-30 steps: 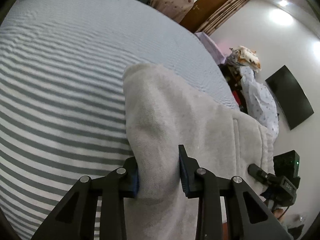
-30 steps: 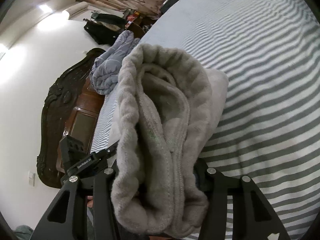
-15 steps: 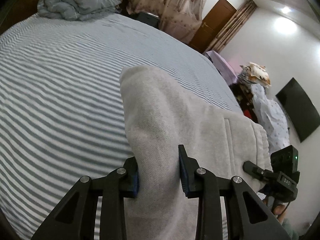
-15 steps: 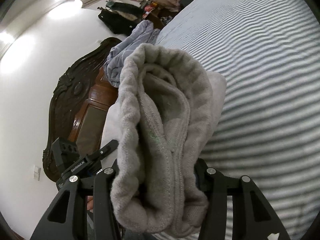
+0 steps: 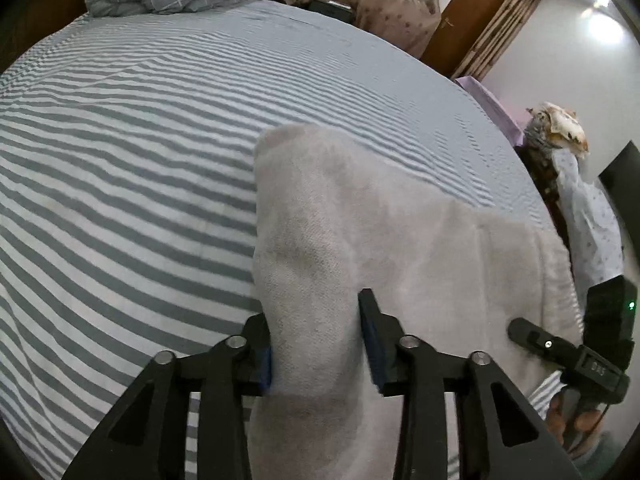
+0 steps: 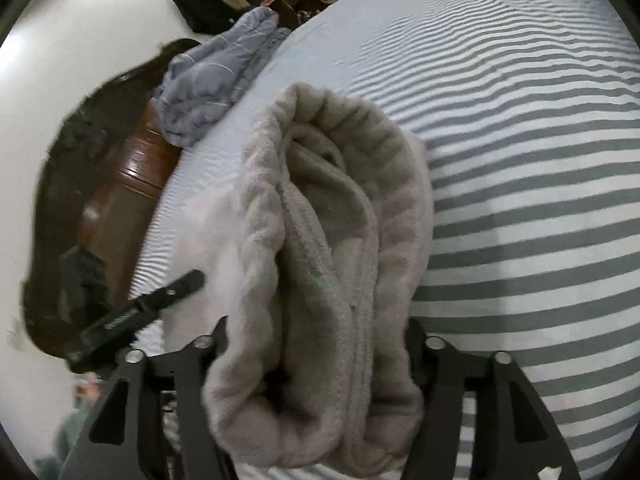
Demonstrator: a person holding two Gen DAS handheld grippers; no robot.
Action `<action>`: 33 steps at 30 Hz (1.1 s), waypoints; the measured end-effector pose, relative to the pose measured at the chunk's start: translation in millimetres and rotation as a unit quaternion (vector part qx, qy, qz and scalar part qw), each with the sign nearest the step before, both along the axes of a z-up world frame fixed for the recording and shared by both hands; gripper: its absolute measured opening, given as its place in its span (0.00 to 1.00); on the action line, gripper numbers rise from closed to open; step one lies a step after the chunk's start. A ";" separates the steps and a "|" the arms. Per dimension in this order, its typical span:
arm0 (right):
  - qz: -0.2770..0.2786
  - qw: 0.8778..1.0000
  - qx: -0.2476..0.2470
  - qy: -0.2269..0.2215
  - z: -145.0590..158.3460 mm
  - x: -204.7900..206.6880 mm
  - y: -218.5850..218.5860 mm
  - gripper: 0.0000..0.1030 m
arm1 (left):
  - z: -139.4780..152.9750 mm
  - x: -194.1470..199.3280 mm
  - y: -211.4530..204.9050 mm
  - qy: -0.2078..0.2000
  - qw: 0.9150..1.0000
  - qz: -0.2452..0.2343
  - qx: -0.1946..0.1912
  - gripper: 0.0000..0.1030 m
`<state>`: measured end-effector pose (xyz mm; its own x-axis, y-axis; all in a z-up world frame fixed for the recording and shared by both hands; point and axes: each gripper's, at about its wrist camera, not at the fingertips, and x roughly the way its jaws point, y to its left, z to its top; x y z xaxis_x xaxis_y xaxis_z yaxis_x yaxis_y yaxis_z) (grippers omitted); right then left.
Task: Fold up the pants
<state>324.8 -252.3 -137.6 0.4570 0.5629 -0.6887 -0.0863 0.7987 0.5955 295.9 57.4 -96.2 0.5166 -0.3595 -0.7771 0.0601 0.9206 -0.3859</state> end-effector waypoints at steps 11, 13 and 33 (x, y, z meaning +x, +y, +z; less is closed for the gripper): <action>-0.038 0.989 -0.128 -0.057 2.2 -26.9 21.0 0.87 | -17.0 -47.7 -1.5 -0.046 0.998 0.014 0.049 0.73; -0.039 0.986 -0.150 -0.062 7.7 -34.8 24.2 0.88 | -14.6 -54.1 0.0 -0.044 0.997 0.020 0.059 0.73; -0.083 0.955 -0.262 -0.111 102.9 -202.2 57.9 0.98 | 64.4 -217.0 -20.4 -0.080 0.981 0.067 0.165 0.92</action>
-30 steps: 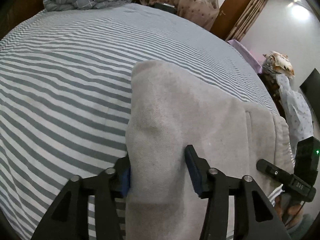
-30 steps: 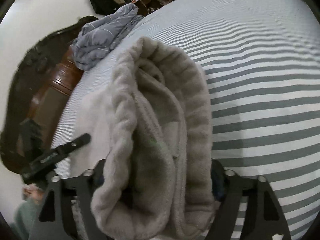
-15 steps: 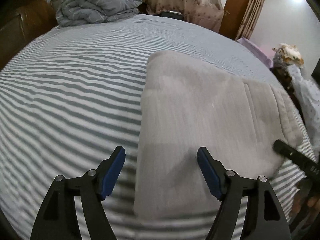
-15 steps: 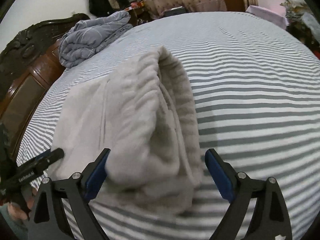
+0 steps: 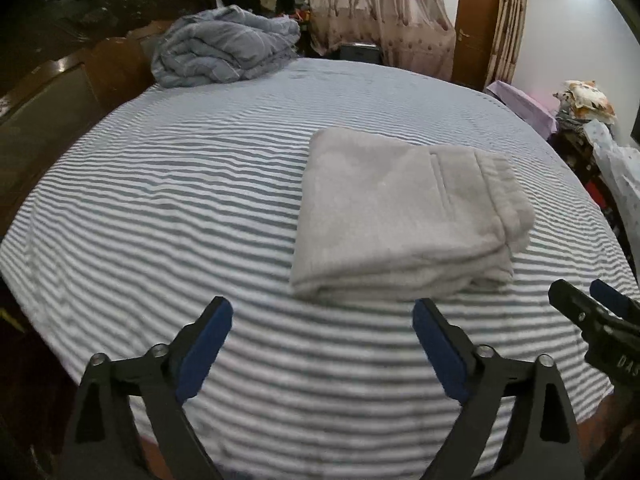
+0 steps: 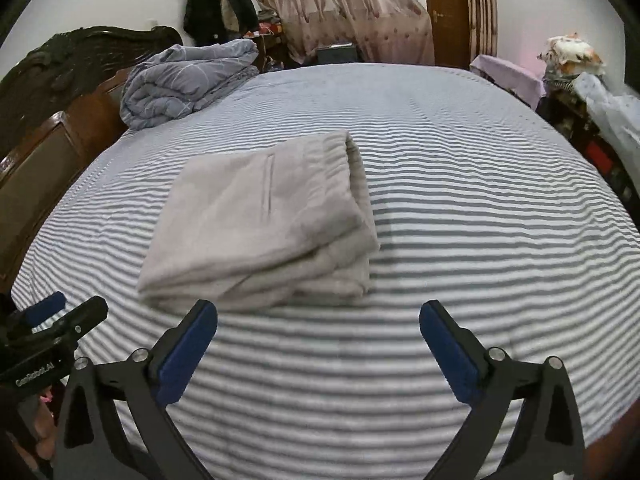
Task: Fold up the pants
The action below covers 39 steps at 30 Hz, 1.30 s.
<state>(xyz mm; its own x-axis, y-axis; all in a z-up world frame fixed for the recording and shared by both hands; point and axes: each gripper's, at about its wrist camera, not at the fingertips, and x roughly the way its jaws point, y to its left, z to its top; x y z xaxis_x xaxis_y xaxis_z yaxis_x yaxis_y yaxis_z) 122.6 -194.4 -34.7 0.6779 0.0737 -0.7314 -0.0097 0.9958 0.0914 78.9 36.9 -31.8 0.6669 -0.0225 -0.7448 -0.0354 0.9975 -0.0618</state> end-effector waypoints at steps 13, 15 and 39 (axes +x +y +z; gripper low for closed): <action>0.019 1.000 -0.011 -0.008 14.3 -55.5 28.4 0.99 | 15.6 -80.3 2.9 -0.004 1.000 0.017 0.014 0.97; 0.017 1.000 -0.014 -0.008 15.2 -60.7 28.5 0.99 | 17.8 -85.4 3.5 -0.008 1.000 0.019 0.011 0.97; 0.025 0.998 -0.045 -0.025 17.6 -85.3 35.1 0.99 | 18.3 -102.0 -1.7 -0.018 0.999 0.027 0.032 0.97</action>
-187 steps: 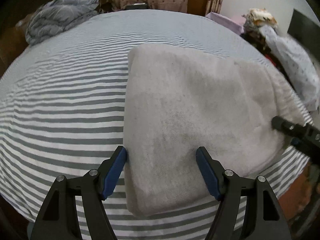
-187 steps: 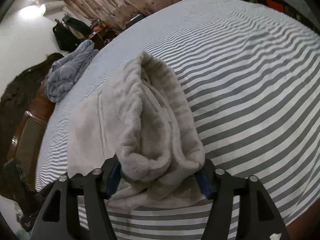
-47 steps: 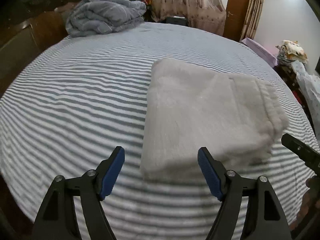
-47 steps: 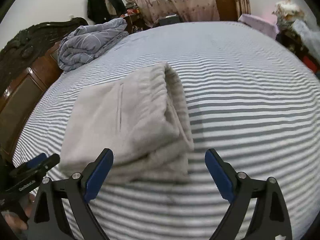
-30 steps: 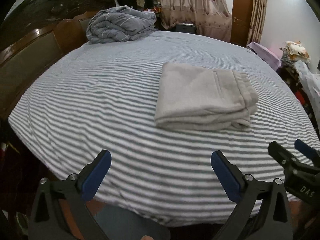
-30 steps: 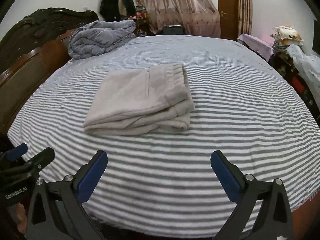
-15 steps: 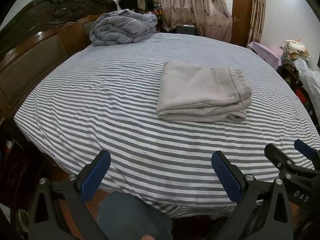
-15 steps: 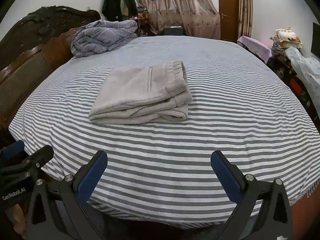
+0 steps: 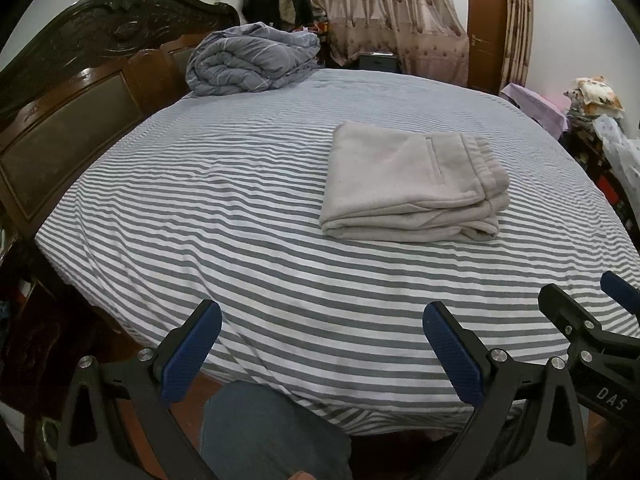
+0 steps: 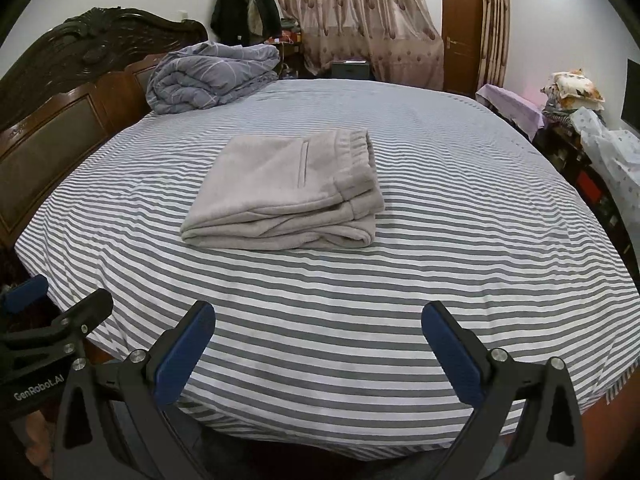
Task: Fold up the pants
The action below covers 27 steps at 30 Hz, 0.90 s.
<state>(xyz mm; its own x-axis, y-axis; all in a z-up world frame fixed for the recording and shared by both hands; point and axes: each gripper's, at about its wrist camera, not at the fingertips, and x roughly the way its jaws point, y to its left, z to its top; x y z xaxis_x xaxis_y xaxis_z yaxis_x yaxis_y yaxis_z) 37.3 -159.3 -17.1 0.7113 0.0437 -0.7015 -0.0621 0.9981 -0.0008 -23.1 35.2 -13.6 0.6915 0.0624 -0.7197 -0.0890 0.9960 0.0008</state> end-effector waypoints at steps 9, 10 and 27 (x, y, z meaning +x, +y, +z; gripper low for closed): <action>0.002 1.000 0.000 0.000 2.0 -0.6 1.3 0.99 | -1.0 1.1 -1.7 -0.004 1.000 0.003 0.007 0.97; 0.001 1.000 -0.001 0.000 2.0 -0.6 1.6 0.99 | -1.3 1.3 -1.8 -0.004 1.000 0.004 0.006 0.97; 0.004 1.000 -0.005 0.004 -2.1 0.0 5.4 0.99 | -8.9 6.9 1.5 0.002 1.000 0.005 0.005 0.97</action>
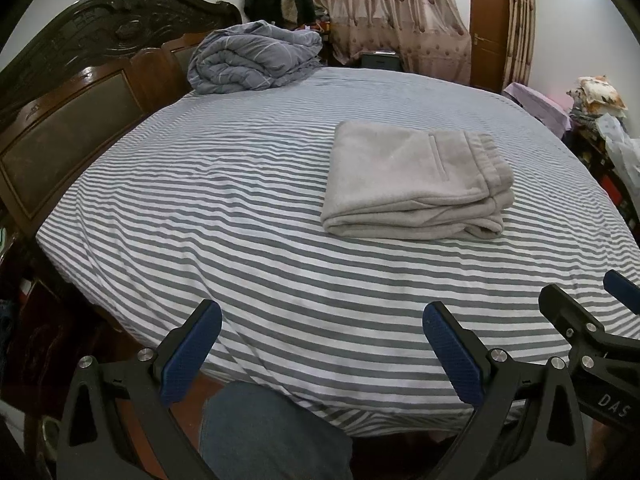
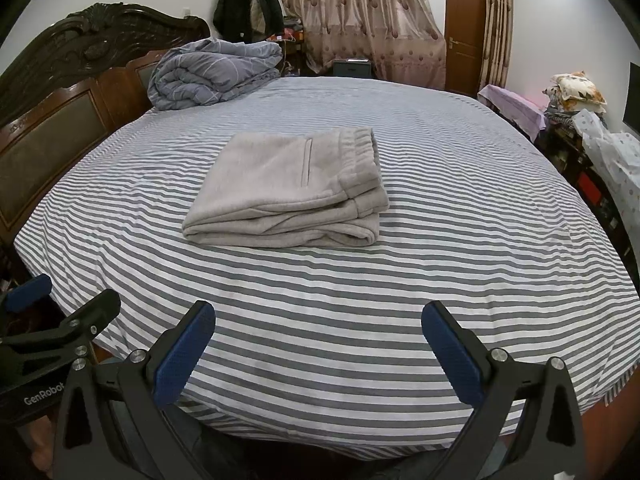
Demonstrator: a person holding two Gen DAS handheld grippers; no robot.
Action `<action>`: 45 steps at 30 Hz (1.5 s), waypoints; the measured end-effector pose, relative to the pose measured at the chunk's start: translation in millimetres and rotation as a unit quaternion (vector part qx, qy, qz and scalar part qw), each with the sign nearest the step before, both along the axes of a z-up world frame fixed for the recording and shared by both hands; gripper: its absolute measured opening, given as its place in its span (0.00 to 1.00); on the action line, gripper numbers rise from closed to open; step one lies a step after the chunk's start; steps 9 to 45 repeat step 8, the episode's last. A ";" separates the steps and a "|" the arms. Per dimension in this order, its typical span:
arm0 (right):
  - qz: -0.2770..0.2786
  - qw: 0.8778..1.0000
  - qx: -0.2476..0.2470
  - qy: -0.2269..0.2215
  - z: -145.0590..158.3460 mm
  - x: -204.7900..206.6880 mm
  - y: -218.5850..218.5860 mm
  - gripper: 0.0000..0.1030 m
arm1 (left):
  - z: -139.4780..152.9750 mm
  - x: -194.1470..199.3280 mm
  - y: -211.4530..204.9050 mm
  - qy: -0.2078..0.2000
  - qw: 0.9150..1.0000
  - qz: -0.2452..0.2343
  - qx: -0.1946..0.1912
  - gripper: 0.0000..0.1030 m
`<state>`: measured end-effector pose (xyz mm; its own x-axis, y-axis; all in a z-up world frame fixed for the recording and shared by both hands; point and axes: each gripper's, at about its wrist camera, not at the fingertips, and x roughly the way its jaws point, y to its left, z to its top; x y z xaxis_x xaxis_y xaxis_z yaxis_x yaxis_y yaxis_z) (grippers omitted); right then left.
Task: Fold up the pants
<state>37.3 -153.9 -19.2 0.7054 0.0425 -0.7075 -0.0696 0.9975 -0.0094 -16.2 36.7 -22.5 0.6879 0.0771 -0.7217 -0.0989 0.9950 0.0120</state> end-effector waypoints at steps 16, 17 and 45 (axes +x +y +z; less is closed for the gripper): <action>-0.001 1.000 0.002 0.002 -1.2 -0.1 -1.0 0.99 | -0.6 -0.3 1.0 -0.001 1.000 -0.010 -0.007 0.97; -0.001 1.000 0.002 0.002 -1.2 -0.1 -1.0 0.99 | -0.6 -0.3 1.0 -0.001 1.000 -0.010 -0.007 0.97; -0.001 1.000 0.002 0.002 -1.2 -0.1 -1.0 0.99 | -0.6 -0.3 1.0 -0.001 1.000 -0.010 -0.007 0.97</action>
